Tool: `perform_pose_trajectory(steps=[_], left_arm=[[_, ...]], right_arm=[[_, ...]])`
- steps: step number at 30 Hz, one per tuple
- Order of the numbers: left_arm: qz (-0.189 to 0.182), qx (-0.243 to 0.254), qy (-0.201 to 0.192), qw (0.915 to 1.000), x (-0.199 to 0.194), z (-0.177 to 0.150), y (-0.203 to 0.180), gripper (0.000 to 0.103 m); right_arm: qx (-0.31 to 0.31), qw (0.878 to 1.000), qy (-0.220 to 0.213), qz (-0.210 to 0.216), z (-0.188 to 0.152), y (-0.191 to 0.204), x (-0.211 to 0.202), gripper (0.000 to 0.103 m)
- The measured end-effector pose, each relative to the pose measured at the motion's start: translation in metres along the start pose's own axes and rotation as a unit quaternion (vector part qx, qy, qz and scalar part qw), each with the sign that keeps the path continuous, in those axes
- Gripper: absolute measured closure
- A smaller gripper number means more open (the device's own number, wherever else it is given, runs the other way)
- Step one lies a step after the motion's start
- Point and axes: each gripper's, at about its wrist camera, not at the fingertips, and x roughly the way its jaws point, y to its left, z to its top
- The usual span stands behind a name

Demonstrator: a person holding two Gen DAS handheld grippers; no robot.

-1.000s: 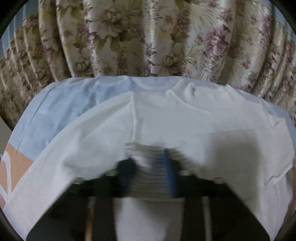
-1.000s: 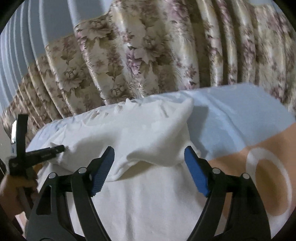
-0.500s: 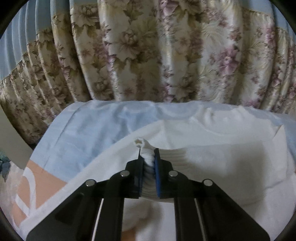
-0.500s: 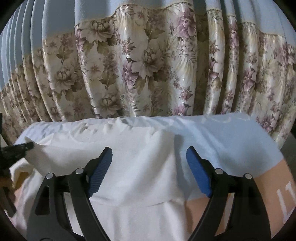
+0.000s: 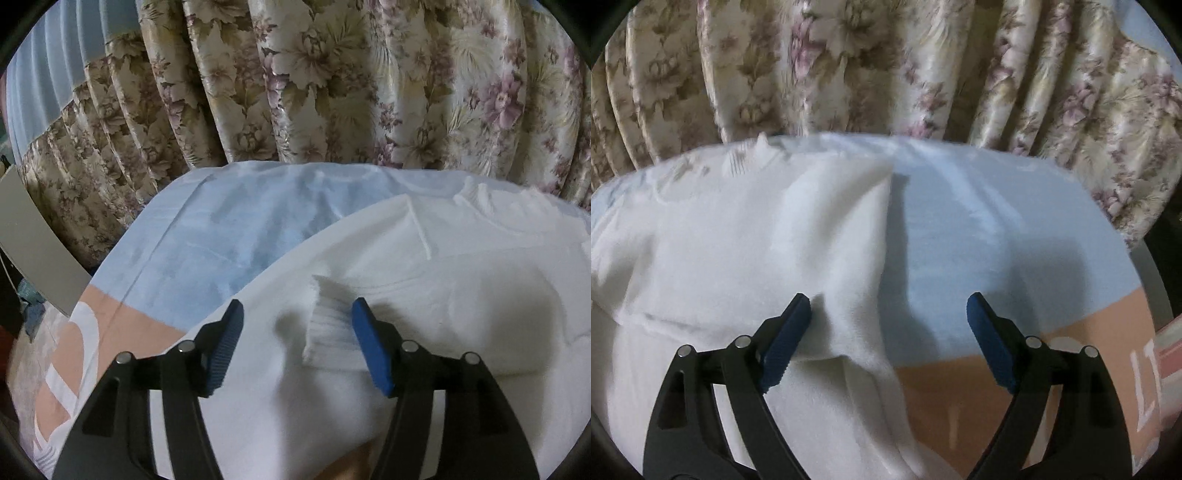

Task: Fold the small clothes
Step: 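Grasp the other sleeve cuff with the left tool, then lift the held sleeve with the left tool and swing it toward the body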

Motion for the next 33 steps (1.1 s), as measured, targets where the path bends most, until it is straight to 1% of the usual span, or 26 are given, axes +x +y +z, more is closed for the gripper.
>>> perform_pose_trajectory(steps=[1,3,4,5,7,9,11,12,15,17,18,20,21,23,24,26,28,31,33], left_arm=[[-0.004,0.000,-0.003,1.0000,-0.006,-0.002,0.000,0.041],[-0.020,0.011,-0.018,0.9996,-0.027,-0.011,-0.003,0.038],[-0.025,0.018,-0.027,0.9992,-0.039,-0.016,-0.006,0.031],[-0.029,0.025,-0.037,0.9986,-0.053,-0.024,-0.007,0.026],[-0.032,0.029,-0.048,0.9979,-0.072,-0.038,-0.005,0.023],[-0.039,0.021,-0.046,0.9979,-0.092,-0.056,0.004,0.022],[-0.047,0.009,-0.040,0.9980,-0.109,-0.075,0.018,0.021],[-0.045,0.007,-0.043,0.9981,-0.116,-0.083,0.024,0.021],[-0.035,0.002,-0.059,0.9976,-0.147,-0.112,0.050,0.021],[-0.022,-0.003,-0.072,0.9971,-0.167,-0.130,0.071,0.019],[-0.017,-0.006,-0.077,0.9969,-0.177,-0.140,0.085,0.019],[-0.001,-0.014,-0.081,0.9966,-0.189,-0.152,0.104,0.019],[0.002,-0.022,-0.083,0.9963,-0.195,-0.159,0.114,0.019],[0.007,-0.038,-0.084,0.9957,-0.204,-0.175,0.138,0.019],[0.011,-0.046,-0.084,0.9953,-0.206,-0.182,0.149,0.019],[0.018,-0.047,-0.080,0.9955,-0.206,-0.194,0.164,0.019],[0.002,-0.054,-0.074,0.9958,-0.202,-0.203,0.180,0.019],[-0.054,-0.075,-0.062,0.9938,-0.195,-0.206,0.202,0.019],[-0.050,-0.074,-0.061,0.9941,-0.190,-0.204,0.211,0.019]], right_arm=[[0.004,1.000,-0.015,0.020,-0.001,-0.001,-0.010,0.017],[-0.002,0.999,-0.039,0.032,-0.003,0.001,-0.028,0.017],[-0.007,0.998,-0.056,0.036,-0.006,0.004,-0.042,0.017],[-0.007,0.997,-0.063,0.041,-0.007,0.004,-0.049,0.016],[-0.003,0.995,-0.080,0.059,-0.014,0.008,-0.072,0.013],[-0.010,0.993,-0.088,0.073,-0.023,0.016,-0.093,0.011],[-0.020,0.991,-0.100,0.088,-0.040,0.024,-0.120,0.010],[-0.020,0.990,-0.106,0.093,-0.049,0.027,-0.133,0.010],[-0.014,0.985,-0.121,0.118,-0.090,0.036,-0.175,0.009],[-0.027,0.983,-0.135,0.124,-0.116,0.045,-0.198,0.009],[-0.037,0.980,-0.148,0.127,-0.136,0.050,-0.214,0.008],[-0.055,0.976,-0.169,0.126,-0.161,0.057,-0.234,0.008],[-0.062,0.975,-0.178,0.121,-0.173,0.059,-0.242,0.007],[-0.064,0.972,-0.188,0.126,-0.192,0.060,-0.257,0.005],[-0.064,0.971,-0.190,0.127,-0.198,0.060,-0.261,0.003],[-0.061,0.972,-0.183,0.131,-0.208,0.061,-0.265,0.003],[-0.049,0.974,-0.172,0.140,-0.215,0.060,-0.265,0.003],[-0.034,0.976,-0.170,0.133,-0.217,0.058,-0.268,0.003],[-0.018,0.979,-0.171,0.109,-0.216,0.056,-0.272,0.003]])
